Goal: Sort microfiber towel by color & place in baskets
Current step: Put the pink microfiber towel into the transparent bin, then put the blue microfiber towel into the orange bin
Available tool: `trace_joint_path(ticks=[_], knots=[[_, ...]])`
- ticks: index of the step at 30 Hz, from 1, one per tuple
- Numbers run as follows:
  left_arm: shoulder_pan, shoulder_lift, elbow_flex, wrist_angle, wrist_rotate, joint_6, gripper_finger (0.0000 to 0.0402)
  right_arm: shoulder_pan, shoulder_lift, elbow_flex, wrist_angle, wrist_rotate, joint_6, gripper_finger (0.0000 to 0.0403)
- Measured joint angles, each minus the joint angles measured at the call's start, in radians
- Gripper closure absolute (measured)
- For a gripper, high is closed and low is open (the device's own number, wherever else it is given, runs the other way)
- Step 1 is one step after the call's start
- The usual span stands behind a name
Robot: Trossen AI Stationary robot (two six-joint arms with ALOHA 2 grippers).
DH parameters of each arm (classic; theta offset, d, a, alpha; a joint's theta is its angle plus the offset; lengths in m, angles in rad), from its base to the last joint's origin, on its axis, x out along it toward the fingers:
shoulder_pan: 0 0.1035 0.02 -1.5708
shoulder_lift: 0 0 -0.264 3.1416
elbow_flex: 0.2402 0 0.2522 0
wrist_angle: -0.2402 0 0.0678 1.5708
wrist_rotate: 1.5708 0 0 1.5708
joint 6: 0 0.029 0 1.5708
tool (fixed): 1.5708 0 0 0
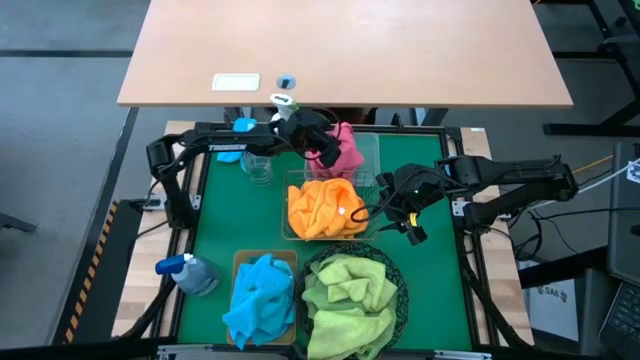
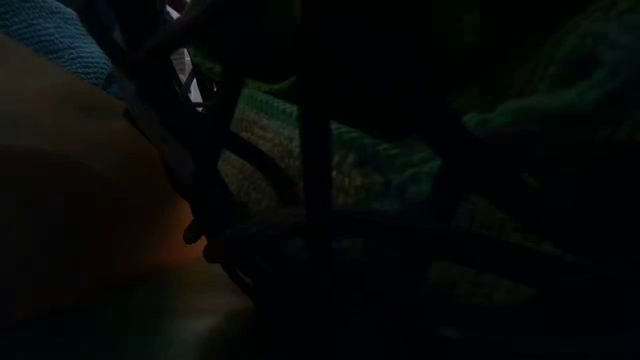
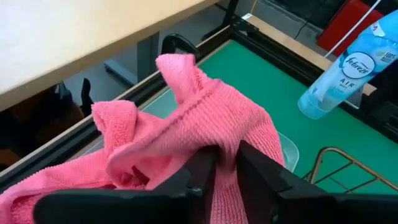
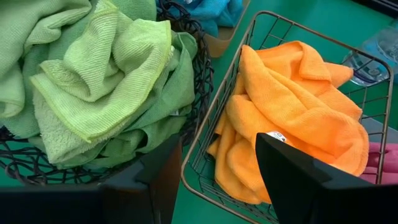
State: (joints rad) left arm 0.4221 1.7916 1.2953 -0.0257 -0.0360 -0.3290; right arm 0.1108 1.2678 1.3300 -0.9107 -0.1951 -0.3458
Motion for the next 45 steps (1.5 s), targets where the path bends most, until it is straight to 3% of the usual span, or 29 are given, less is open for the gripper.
trace_joint_path(ticks=[6,12,24,31,36,41,45], knots=[[0.001,-0.026,0.0,-0.011,0.017,0.004,0.0302,0.0,0.0,0.0,0.0,0.0,0.0,0.0198],[-0.001,-0.075,0.0,-0.052,0.059,0.122,0.0263,0.0,-0.019,0.0,-0.002,-0.027,-0.001,0.0198],[0.005,-0.273,0.0,-0.076,0.041,0.182,0.0258,0.0,-0.216,-0.018,0.006,-0.06,-0.002,0.0198],[0.048,-0.433,0.0,-0.116,-0.053,0.176,0.0258,0.0,-0.387,-0.243,0.241,0.003,0.014,0.0198],[0.093,-0.542,0.0,-0.2,-0.191,0.174,0.0258,0.0,-0.509,-0.415,0.382,0.039,0.068,0.0198],[0.156,-0.608,0.0,-0.393,-0.374,0.171,0.0258,0.0,-0.629,-0.56,0.509,0.053,0.111,0.0198],[0.225,-0.618,0.0,-0.55,-0.384,0.103,0.0258,0.0,-0.727,-0.664,0.598,0.065,0.136,0.0198]])
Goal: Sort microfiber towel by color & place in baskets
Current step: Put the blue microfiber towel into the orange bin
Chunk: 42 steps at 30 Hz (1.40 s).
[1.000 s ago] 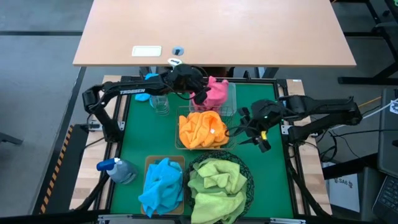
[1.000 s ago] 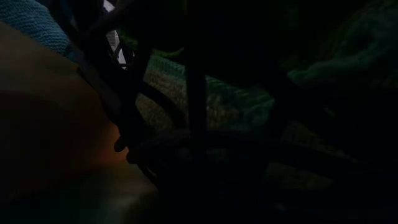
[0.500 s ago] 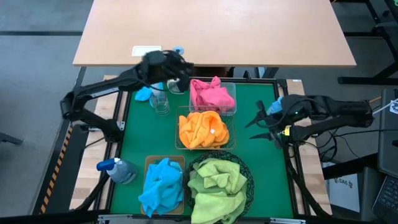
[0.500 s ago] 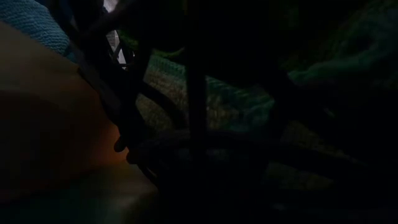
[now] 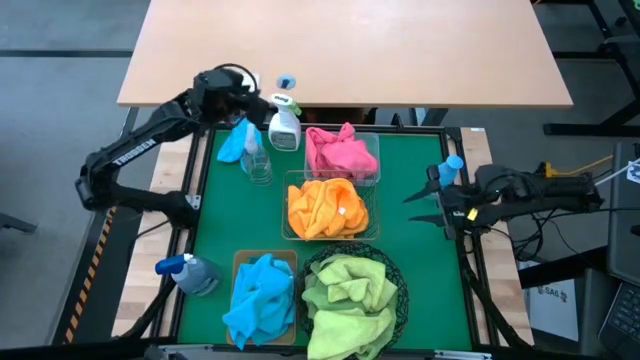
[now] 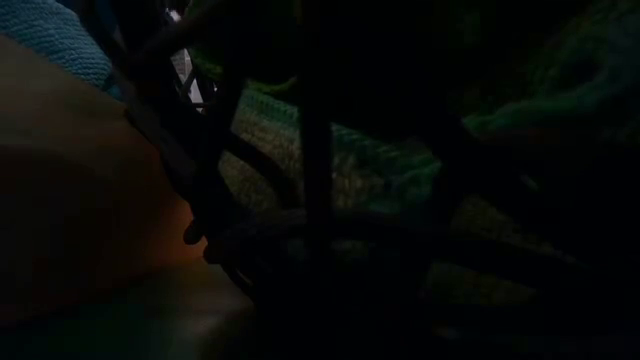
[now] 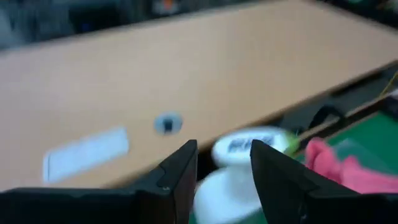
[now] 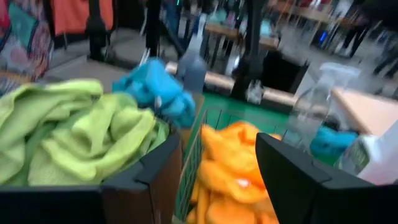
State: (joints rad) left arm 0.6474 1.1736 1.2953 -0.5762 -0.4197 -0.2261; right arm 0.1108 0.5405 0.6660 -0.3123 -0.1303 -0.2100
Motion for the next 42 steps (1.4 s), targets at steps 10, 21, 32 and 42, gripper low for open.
trace_joint_path(ticks=[10,21,32,42], knots=[[0.139,0.037,0.0,-0.155,0.158,-0.052,0.0258,0.0,-0.214,-0.211,0.147,0.07,0.06,0.0198],[0.218,0.038,0.0,-0.157,0.175,-0.053,0.0258,0.0,-0.382,-0.418,0.236,0.165,0.147,0.0198],[0.257,0.038,0.0,-0.184,0.214,-0.053,0.0258,0.0,-0.495,-0.552,0.27,0.178,0.205,0.0198],[0.327,0.12,0.0,-0.292,0.269,-0.052,0.0258,0.0,-0.539,-0.608,0.339,0.246,0.206,0.0198]])
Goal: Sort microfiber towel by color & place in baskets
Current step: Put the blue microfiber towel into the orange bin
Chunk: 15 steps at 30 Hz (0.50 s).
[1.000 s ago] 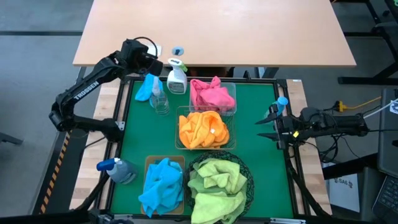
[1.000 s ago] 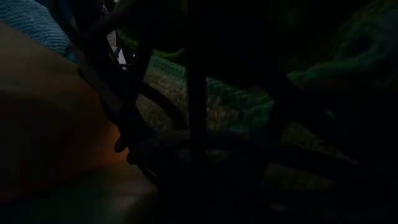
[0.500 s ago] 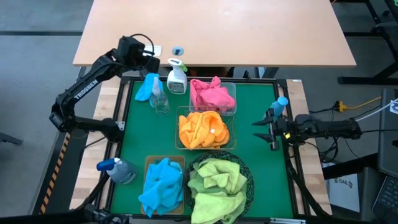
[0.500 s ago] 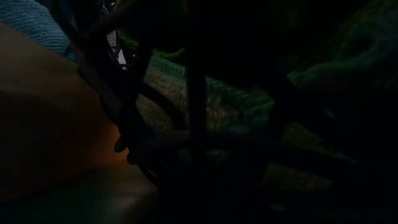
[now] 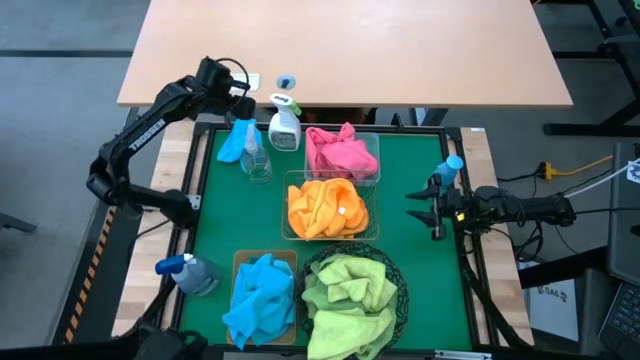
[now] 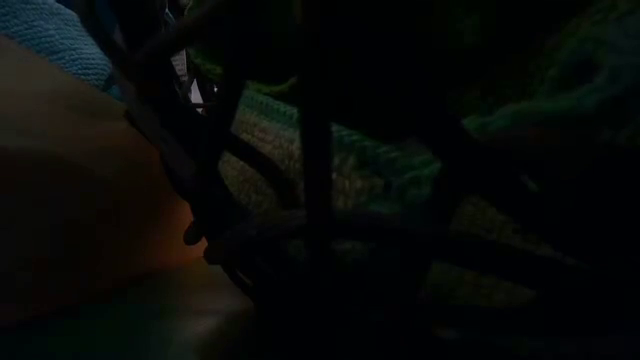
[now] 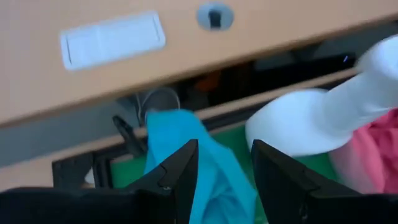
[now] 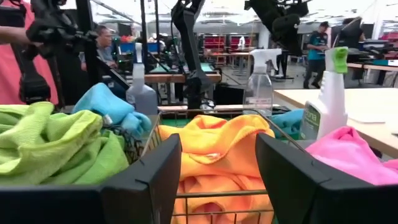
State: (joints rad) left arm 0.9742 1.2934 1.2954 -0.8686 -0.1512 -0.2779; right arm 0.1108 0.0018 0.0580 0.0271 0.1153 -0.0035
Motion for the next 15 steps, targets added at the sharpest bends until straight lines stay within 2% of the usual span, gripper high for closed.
trace_joint_path(ticks=[4,10,15], knots=[[0.033,0.067,0.0,-0.017,0.06,0.0,0.0258,0.0,0.001,-0.051,0.092,0.008,0.003,0.0198],[0.085,0.187,0.0,-0.022,0.18,-0.001,0.0258,0.0,0.001,-0.051,0.077,0.013,0.021,0.0198],[0.11,0.279,0.0,-0.035,0.197,-0.001,0.0258,0.0,0.001,-0.051,0.058,0.012,0.022,0.0198]])
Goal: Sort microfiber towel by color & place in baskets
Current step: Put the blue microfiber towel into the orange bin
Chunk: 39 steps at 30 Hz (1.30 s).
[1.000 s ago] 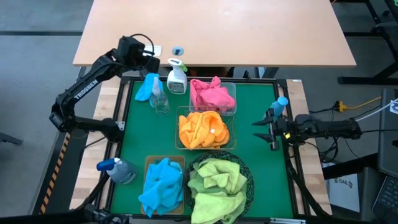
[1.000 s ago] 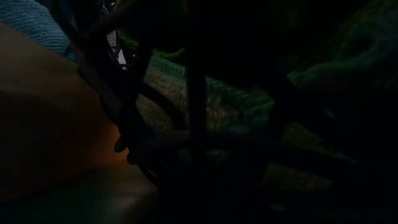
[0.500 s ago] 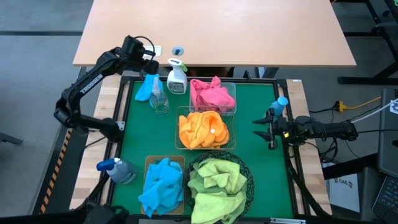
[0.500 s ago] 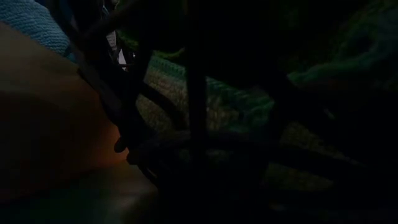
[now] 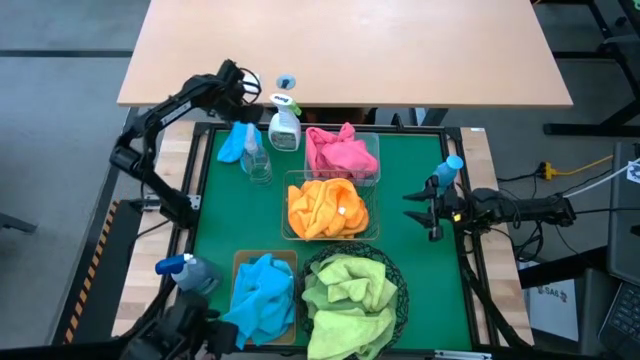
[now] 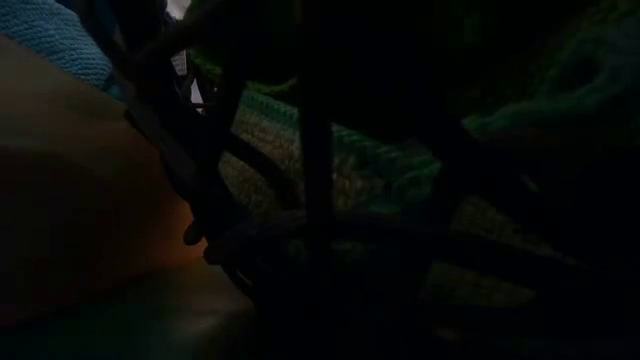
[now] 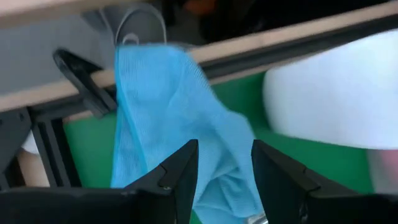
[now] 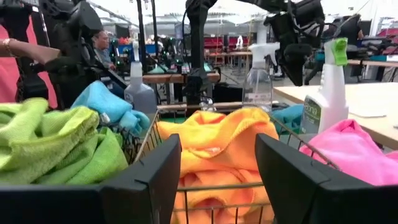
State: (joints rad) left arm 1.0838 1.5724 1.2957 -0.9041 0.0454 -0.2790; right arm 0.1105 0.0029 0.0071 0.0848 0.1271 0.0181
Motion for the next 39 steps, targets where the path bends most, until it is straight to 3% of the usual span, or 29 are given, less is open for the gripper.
trace_joint_path(ticks=[9,39], knots=[[0.004,0.119,0.0,-0.059,0.002,-0.002,0.0258,0.0,0.0,0.0,-0.034,-0.004,0.003,0.0198],[-0.029,0.305,0.002,0.019,-0.028,-0.006,0.0258,0.0,0.0,0.0,-0.035,-0.004,0.003,0.0198]])
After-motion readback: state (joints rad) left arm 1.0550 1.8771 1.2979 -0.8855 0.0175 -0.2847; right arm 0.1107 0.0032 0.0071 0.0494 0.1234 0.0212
